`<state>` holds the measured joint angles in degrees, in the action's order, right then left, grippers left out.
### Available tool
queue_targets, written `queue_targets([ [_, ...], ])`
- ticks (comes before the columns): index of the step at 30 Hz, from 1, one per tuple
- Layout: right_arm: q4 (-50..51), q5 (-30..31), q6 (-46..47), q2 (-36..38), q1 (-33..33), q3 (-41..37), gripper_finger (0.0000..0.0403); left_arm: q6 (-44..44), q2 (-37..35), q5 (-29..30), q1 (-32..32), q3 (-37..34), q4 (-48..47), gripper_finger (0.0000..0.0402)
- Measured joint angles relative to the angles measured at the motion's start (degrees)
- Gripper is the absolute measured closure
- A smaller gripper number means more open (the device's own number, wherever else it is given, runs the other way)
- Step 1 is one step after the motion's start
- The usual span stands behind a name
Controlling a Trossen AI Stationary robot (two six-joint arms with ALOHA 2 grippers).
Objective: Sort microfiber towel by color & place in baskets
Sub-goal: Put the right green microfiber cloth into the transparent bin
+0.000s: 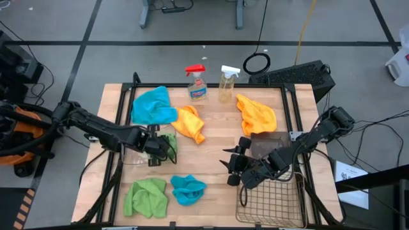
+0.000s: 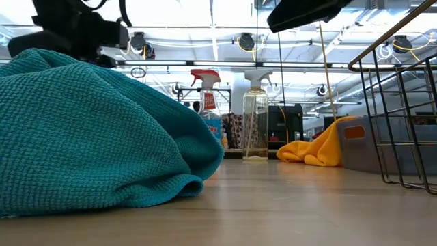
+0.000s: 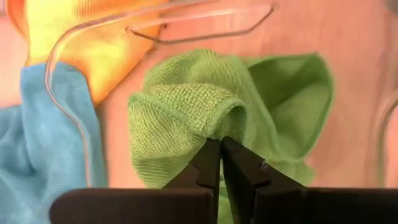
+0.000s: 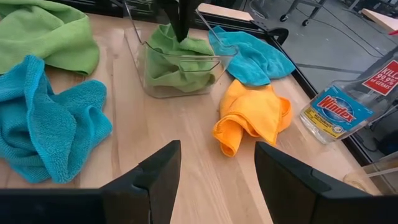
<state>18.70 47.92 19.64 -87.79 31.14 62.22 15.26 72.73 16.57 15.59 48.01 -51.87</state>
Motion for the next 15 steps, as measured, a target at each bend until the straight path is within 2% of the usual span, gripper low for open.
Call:
queue_targets([
  [2,0.0,-0.01,-0.18,0.0,-0.08,0.0,0.0206,-2.66,0.0,-1.15,-1.29,0.0,-0.93,0.038],
  [7,0.1,-0.12,-0.34,0.0,-0.07,0.0,0.0206,-6.88,-0.93,-14.11,-3.93,0.0,-1.26,0.0379],
  [9,0.13,-0.26,-0.33,0.0,-0.07,0.0,0.0206,-5.5,-1.64,-13.19,-4.68,0.08,-1.13,0.0379],
  [11,0.11,-0.28,-0.39,0.0,-0.07,0.0,0.0206,-2.48,-1.8,-8.94,-5.38,0.09,-1.67,0.0379],
  [15,0.11,-0.24,-0.83,0.0,-0.42,0.0,0.0206,-0.59,-2.03,-10.43,-5.98,0.08,-6.17,0.0363],
])
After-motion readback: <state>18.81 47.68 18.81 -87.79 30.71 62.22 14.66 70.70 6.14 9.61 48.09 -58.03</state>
